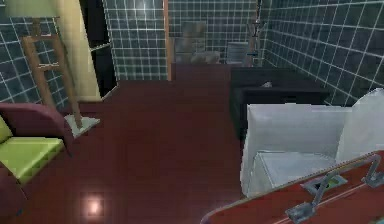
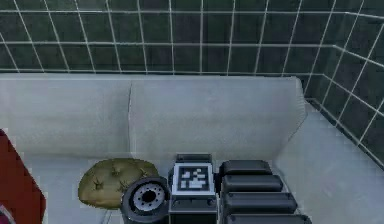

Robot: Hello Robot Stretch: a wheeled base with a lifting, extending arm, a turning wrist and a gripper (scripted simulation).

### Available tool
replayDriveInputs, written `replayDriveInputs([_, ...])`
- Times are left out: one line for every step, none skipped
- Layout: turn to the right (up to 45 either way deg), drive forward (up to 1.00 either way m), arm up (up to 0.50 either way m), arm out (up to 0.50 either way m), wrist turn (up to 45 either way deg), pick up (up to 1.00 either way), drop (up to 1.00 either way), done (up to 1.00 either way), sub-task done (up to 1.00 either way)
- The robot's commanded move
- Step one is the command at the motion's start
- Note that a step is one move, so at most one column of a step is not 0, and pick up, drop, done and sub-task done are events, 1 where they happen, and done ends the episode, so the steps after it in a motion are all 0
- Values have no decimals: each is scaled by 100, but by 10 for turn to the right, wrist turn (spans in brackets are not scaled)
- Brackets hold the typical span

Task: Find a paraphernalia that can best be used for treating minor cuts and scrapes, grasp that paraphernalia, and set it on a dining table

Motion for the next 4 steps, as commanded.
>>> replayDriveInputs([-450,0,0,0,0,0,0,0,0])
replayDriveInputs([-150,0,0,0,0,0,0,0,0])
replayDriveInputs([0,100,0,0,0,0,0,0,0])
replayDriveInputs([-60,0,0,0,0,0,0,0,0])
